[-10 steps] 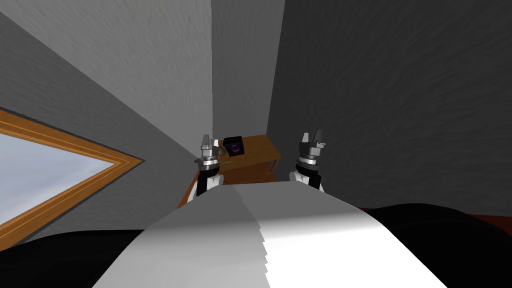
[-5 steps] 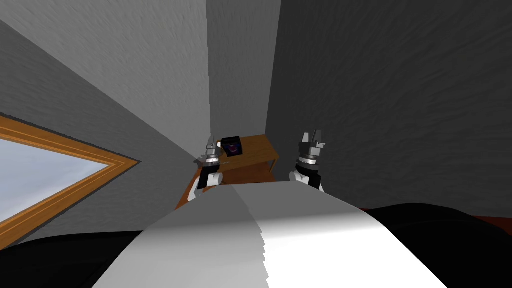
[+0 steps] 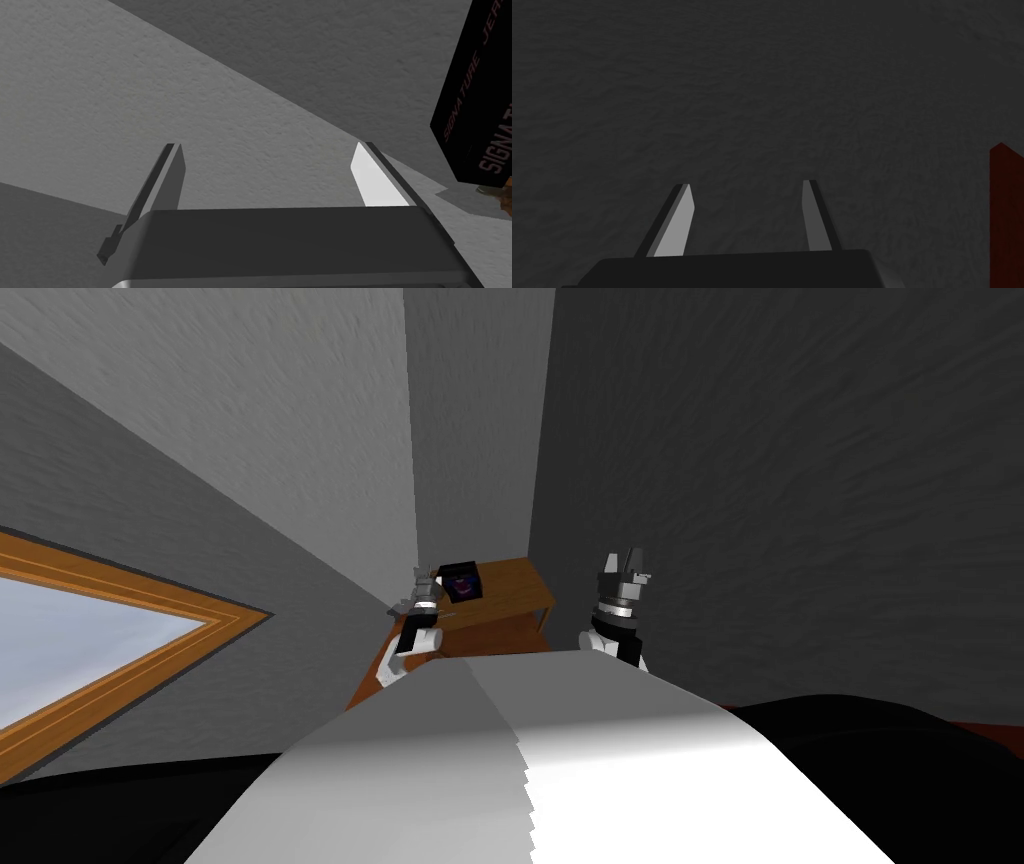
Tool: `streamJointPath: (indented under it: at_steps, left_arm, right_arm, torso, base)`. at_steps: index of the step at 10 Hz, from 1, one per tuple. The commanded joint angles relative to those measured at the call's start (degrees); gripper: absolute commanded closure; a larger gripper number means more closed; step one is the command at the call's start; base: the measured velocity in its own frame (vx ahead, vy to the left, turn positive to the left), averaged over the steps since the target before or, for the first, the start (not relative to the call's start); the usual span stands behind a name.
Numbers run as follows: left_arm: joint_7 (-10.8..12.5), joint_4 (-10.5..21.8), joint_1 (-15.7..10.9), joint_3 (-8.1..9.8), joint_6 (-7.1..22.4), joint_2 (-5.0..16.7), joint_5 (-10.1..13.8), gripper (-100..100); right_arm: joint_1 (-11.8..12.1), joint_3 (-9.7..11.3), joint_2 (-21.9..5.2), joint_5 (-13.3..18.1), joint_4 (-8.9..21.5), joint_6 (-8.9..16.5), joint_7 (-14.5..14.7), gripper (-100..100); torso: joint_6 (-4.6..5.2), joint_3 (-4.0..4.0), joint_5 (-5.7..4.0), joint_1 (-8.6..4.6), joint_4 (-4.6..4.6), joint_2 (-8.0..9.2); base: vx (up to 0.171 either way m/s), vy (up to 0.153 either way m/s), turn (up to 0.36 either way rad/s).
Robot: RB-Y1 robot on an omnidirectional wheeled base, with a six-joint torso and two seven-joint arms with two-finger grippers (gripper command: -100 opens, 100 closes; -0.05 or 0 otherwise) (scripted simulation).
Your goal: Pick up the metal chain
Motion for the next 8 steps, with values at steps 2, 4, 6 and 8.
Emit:
streamJointPath:
  at_steps: [2, 4, 6, 8]
  left_arm:
    - [1.68, 4.10, -2.74, 1.52, 4.14, 0.68, 0.67, -100]
    - [2.80, 6.10, -4.65, 2.56, 7.39, 1.10, 1.14, -100]
    - [3.94, 9.96, -6.62, 3.60, 10.24, 1.48, 1.60, -100]
    - [3.94, 10.20, -6.62, 3.60, 12.21, 1.48, 1.60, -100]
  right_arm:
    - [0.00, 0.00, 0.00, 0.00, 0.00, 0.00, 0.00, 0]
    - [0.00, 0.00, 0.00, 0.00, 0.00, 0.00, 0.00, 0]
    - [0.00, 0.00, 0.00, 0.00, 0.00, 0.00, 0.00, 0]
    - [0.00, 0.00, 0.00, 0.00, 0.00, 0.00, 0.00, 0]
  torso:
    - [-0.01, 0.00, 0.00, 0.01, 0.00, 0.00]
    - [-0.01, 0.00, -0.01, -0.01, 0.00, 0.00]
    - [0.00, -0.01, 0.00, 0.01, -0.01, -0.02]
    - [-0.02, 0.00, 0.00, 0.03, 0.00, 0.00]
  base:
    - [0.008, -0.036, -0.019]
    - [0.010, -0.035, -0.027]
    - [0.009, -0.028, -0.027]
    - [0.007, -0.018, -0.007]
